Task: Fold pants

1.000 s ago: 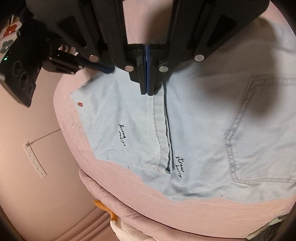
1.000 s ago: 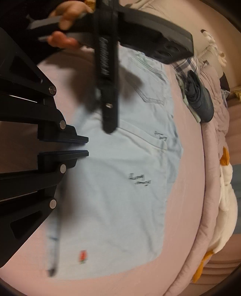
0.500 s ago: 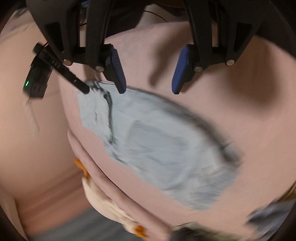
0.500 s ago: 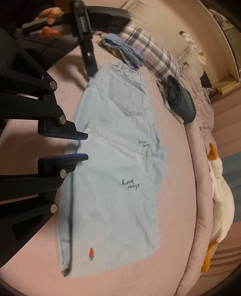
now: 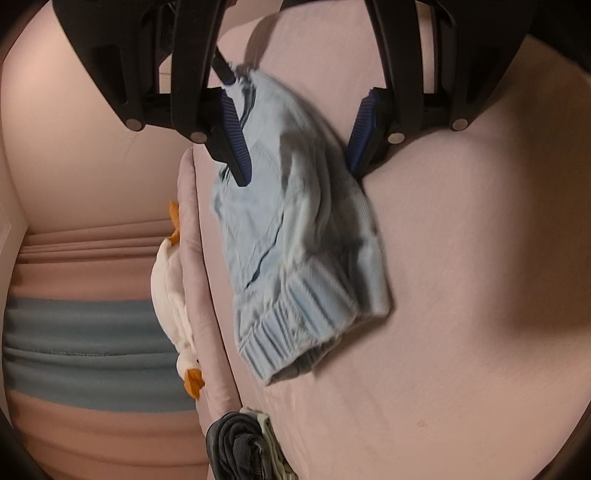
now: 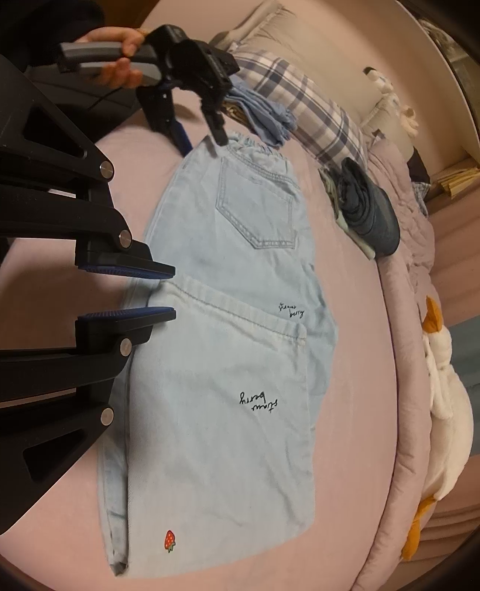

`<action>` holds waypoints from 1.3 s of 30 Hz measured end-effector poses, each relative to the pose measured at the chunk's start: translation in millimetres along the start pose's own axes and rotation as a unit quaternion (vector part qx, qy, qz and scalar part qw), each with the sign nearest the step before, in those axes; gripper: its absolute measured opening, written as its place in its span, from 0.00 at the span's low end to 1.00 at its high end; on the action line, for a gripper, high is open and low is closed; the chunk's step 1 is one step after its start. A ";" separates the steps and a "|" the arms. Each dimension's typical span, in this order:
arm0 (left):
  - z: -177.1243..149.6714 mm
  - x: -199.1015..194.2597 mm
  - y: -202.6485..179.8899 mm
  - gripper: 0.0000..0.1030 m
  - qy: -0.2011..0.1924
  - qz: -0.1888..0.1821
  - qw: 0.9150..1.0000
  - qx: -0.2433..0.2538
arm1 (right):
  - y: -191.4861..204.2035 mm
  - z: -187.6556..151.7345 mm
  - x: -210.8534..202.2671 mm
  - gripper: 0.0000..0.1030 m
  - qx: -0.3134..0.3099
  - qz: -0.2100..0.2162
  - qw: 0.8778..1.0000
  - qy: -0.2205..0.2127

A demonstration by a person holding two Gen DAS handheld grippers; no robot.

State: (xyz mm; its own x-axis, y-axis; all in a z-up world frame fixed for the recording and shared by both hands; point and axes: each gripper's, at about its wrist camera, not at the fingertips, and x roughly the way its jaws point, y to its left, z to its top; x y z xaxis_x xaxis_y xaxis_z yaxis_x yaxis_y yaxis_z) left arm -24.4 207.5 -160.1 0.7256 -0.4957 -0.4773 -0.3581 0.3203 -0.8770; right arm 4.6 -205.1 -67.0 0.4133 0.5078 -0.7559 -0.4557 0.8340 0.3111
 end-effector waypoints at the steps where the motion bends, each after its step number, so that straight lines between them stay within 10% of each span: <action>1: 2.9 1.1 -0.9 0.49 -0.002 0.002 1.000 0.001 | 0.2 0.8 0.9 0.14 0.001 0.001 1.000 0.000; 6: 7.7 13.4 -15.6 0.49 -0.017 0.010 1.000 0.024 | 6.4 8.7 7.8 0.14 -0.003 -0.001 1.000 0.002; 13: 13.4 21.3 -28.4 0.20 -0.012 0.053 0.995 0.079 | 16.9 38.5 28.6 0.14 -0.026 -0.033 0.999 0.009; 19: -5.2 11.7 -76.4 0.20 -0.042 0.086 0.966 0.240 | 25.6 83.4 70.3 0.14 -0.048 -0.063 0.997 0.016; 27: -20.0 8.8 -96.3 0.20 -0.051 0.084 0.939 0.329 | 17.4 108.2 125.3 0.14 -0.030 -0.089 0.992 0.081; 39: -32.3 17.7 -119.4 0.20 -0.041 0.096 0.922 0.374 | 58.5 9.1 55.4 0.14 -0.035 -0.028 0.987 0.154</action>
State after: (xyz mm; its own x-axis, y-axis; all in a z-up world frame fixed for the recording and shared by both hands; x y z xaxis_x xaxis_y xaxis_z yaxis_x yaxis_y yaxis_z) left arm 12.3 134.4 -65.6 0.7437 -0.3200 -0.5869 -0.0011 0.8773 -0.4799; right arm 8.0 -126.2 -85.4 0.1855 0.3629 -0.9132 -0.4962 0.8367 0.2317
